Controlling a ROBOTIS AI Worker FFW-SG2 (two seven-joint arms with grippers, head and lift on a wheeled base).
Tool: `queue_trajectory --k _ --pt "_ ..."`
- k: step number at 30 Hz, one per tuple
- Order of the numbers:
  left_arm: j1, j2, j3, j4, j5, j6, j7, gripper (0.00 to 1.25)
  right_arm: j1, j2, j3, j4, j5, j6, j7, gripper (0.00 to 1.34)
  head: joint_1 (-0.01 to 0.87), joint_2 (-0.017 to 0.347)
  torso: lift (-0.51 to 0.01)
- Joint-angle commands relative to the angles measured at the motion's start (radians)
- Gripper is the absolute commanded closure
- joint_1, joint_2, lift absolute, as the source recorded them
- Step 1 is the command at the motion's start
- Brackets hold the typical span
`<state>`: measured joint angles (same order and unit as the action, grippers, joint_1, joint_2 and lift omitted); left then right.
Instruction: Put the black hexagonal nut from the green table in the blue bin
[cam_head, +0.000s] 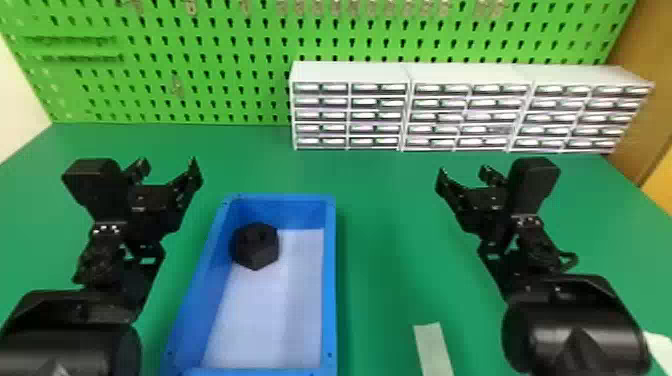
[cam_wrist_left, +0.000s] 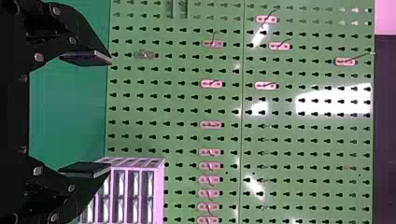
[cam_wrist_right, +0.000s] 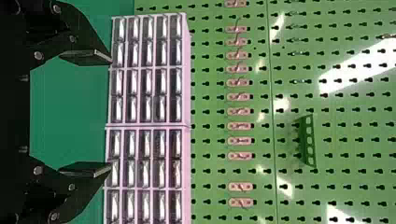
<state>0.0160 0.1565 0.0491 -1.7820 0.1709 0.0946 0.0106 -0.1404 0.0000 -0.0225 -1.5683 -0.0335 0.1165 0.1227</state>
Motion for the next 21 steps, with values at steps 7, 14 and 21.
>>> queue_trajectory --k 7,14,21 --pt "0.012 0.000 0.005 -0.014 -0.016 0.001 0.000 0.45 0.010 0.001 -0.034 -0.024 0.012 0.002 -0.003 0.46 0.686 0.052 -0.097" --pt "0.007 0.000 0.011 -0.014 -0.014 0.007 0.000 0.45 0.018 0.001 -0.048 -0.030 0.020 0.005 -0.003 0.46 0.686 0.052 -0.097" --pt "0.002 0.000 0.006 -0.014 -0.022 0.007 0.000 0.45 0.018 0.001 -0.046 -0.030 0.021 -0.001 -0.005 0.46 0.686 0.052 -0.097"
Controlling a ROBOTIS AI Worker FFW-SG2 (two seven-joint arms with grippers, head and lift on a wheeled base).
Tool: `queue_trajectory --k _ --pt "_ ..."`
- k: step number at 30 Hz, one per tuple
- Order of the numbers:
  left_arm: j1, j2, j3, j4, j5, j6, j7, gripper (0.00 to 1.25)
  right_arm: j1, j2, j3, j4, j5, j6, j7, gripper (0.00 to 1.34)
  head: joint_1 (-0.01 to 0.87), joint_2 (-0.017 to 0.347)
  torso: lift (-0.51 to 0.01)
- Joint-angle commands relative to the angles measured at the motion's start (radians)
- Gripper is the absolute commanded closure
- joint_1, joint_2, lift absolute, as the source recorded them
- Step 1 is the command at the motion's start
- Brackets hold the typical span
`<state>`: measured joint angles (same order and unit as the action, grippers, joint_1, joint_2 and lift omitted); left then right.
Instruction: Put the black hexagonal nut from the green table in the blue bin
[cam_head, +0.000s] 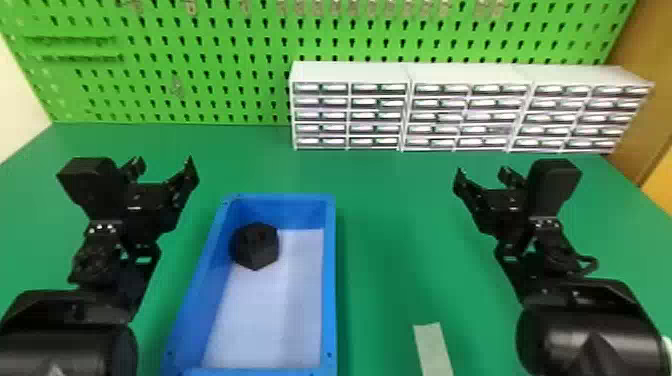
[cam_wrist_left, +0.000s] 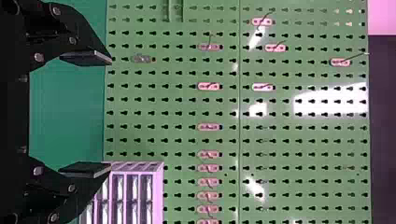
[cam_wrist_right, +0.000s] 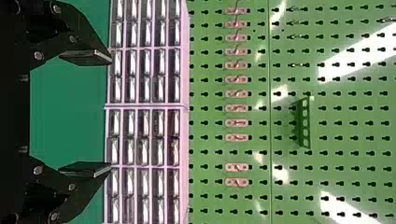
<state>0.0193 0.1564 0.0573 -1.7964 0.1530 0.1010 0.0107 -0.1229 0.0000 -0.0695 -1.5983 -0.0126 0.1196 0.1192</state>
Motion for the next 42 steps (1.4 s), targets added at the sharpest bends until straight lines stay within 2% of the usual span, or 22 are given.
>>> queue_trajectory --k 1,42 --pt "0.001 0.000 -0.002 0.000 -0.004 0.000 0.000 0.45 0.002 0.001 0.001 0.000 0.000 -0.005 -0.001 0.46 0.686 0.052 -0.097" --pt "0.004 0.000 0.006 -0.015 -0.015 0.023 -0.011 0.45 0.032 0.001 -0.019 -0.028 -0.003 0.009 -0.009 0.46 0.686 0.052 -0.097"
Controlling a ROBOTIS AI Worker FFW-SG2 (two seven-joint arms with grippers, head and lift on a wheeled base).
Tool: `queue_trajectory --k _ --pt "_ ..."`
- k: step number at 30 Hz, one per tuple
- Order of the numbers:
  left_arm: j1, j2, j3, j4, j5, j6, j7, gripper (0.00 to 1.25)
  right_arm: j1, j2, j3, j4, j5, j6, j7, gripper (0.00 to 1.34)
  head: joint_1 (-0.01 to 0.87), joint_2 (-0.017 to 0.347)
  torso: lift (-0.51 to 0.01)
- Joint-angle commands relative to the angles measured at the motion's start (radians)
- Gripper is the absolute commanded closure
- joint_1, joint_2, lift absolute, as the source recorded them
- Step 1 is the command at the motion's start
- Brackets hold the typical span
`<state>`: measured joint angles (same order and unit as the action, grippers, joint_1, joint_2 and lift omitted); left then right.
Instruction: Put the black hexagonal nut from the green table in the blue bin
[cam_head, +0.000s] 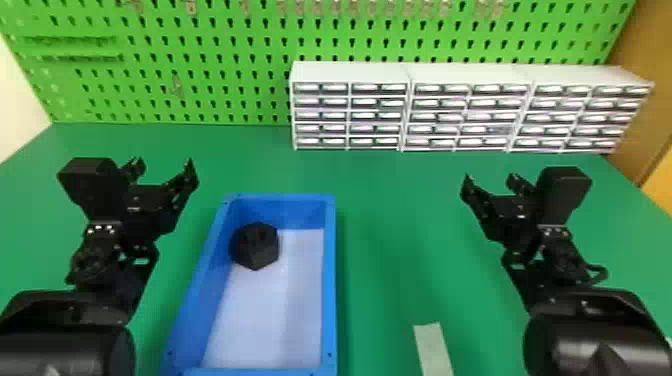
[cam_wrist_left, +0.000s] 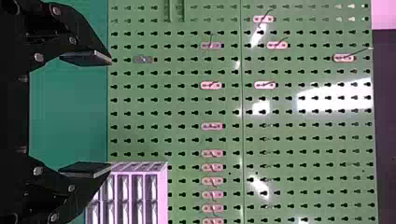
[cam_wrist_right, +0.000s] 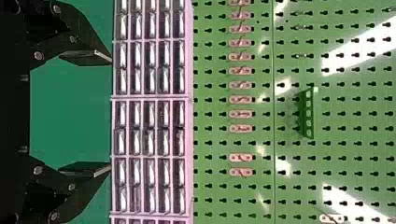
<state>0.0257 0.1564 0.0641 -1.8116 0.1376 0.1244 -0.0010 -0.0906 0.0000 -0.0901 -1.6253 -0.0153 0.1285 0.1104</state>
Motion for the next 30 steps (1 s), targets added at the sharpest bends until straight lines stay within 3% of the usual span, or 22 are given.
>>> queue_trajectory --k 1,30 --pt "-0.003 0.000 -0.001 0.000 0.000 0.000 0.000 0.45 0.000 0.001 0.000 -0.001 0.000 0.000 0.000 0.46 0.686 0.052 -0.097" --pt "0.008 0.000 -0.003 0.000 0.003 0.000 0.000 0.45 0.006 0.001 -0.005 -0.004 0.026 0.000 -0.008 0.46 0.686 0.052 -0.097"
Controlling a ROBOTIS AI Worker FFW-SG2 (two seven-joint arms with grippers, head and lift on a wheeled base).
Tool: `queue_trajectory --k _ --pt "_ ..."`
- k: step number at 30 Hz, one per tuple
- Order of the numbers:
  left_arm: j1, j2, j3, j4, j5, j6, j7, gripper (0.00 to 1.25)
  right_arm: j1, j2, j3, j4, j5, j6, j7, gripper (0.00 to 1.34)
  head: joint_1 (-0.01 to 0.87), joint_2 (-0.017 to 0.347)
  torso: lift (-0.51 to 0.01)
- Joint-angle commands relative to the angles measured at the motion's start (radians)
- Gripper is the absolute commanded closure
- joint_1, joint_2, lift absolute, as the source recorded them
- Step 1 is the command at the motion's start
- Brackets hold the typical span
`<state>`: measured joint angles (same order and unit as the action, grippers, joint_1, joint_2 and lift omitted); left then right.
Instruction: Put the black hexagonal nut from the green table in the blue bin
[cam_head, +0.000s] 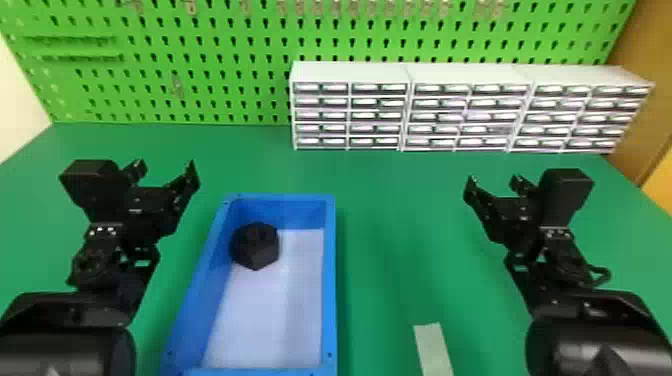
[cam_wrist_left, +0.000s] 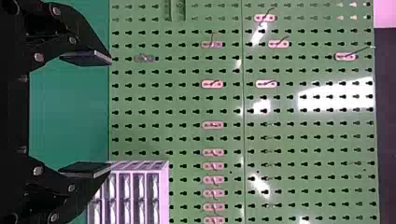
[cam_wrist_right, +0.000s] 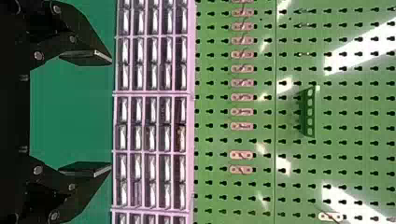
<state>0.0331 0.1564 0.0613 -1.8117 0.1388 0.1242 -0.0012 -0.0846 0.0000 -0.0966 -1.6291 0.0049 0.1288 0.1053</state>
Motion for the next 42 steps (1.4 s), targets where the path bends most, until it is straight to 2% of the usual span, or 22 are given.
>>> queue_trajectory --k 1,12,36,42 --pt "0.001 0.000 0.002 0.000 0.001 0.000 0.000 0.45 0.000 0.001 0.001 0.000 0.009 0.000 -0.002 0.46 0.686 0.052 -0.097" --pt "0.010 0.000 0.006 0.000 0.007 0.000 -0.002 0.44 0.003 0.001 -0.002 0.000 0.010 0.000 -0.006 0.46 0.686 0.052 -0.097" --pt "-0.022 -0.002 -0.023 0.018 0.004 0.000 0.000 0.45 -0.003 0.001 0.021 0.005 0.010 -0.002 -0.010 0.46 0.686 0.052 -0.097" --pt "-0.022 -0.003 -0.040 0.018 -0.018 0.000 0.041 0.45 -0.003 0.001 0.021 0.005 0.010 -0.002 -0.010 0.46 0.686 0.052 -0.097"
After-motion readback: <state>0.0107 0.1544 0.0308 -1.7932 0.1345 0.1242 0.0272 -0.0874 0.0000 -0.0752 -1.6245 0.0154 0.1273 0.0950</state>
